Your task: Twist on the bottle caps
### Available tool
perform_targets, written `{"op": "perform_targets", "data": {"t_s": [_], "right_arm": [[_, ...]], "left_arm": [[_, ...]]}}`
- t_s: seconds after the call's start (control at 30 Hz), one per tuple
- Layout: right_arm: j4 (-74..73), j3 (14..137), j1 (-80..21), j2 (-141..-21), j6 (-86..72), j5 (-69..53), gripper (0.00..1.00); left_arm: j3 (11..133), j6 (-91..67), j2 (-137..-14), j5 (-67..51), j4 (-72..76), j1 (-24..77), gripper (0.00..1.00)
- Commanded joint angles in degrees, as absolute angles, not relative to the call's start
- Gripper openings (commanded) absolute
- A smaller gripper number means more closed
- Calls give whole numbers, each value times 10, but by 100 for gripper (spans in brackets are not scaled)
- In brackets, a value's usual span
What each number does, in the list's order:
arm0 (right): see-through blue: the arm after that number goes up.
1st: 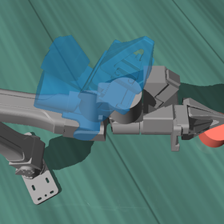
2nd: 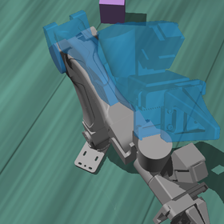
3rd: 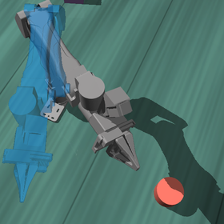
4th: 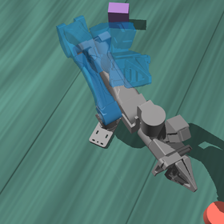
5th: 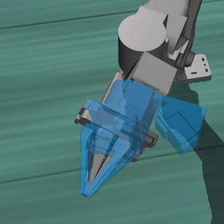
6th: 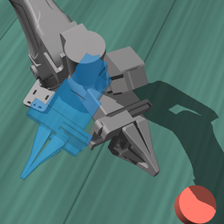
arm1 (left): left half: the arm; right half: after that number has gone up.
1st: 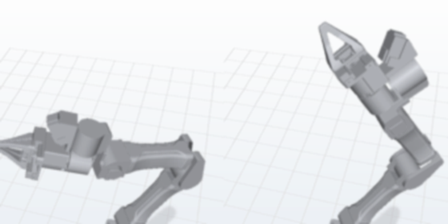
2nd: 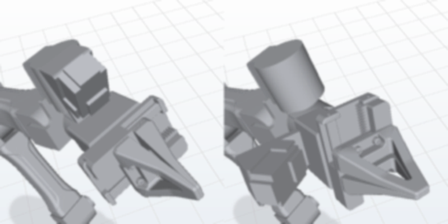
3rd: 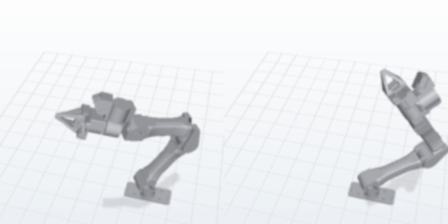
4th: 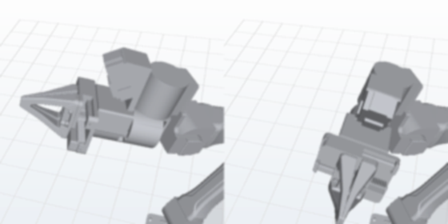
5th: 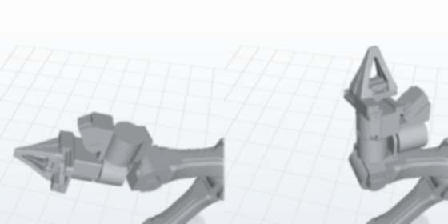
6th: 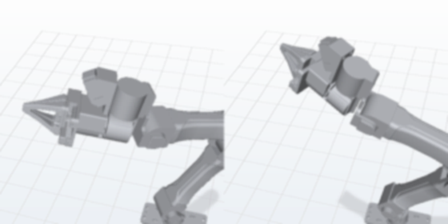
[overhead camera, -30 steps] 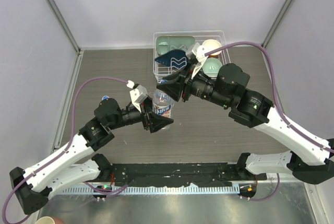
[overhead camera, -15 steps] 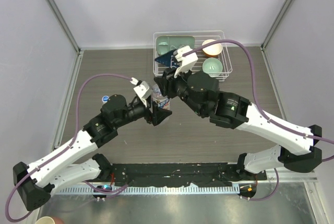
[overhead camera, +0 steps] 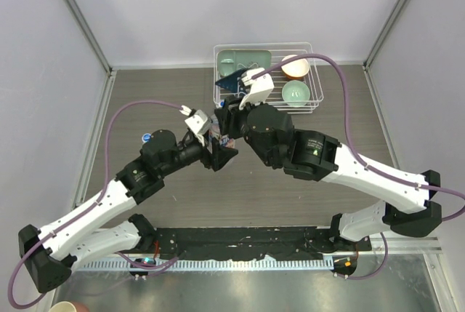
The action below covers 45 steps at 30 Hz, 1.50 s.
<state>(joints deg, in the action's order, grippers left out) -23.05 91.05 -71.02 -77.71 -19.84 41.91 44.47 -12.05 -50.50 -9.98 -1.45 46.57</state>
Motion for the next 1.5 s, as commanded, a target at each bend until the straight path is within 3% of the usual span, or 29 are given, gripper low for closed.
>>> {"op": "perform_targets", "data": {"t_s": [0.0, 0.2, 0.33, 0.7, 1.17, 1.3, 1.47], "right_arm": [[-317, 935, -738, -800, -199, 360, 47], [-318, 981, -738, -799, -164, 340, 53], [-329, 995, -738, -779, -136, 302, 68], [-432, 1052, -721, -654, -3, 73, 89], [-445, 1202, -688, -724, 55, -167, 88], [-446, 1258, -570, -776, 16, -346, 86], [-447, 1280, -532, -805, 5, -445, 86]], "left_arm": [[505, -169, -476, -112, 145, 452, 0], [493, -181, -466, -165, 144, 451, 0], [484, -188, -458, -197, 141, 448, 0], [490, -195, -454, -372, 131, 446, 0], [514, -160, -488, -628, 119, 452, 0], [526, -147, -500, -649, 110, 454, 0], [529, -136, -503, -675, 100, 454, 0]]}}
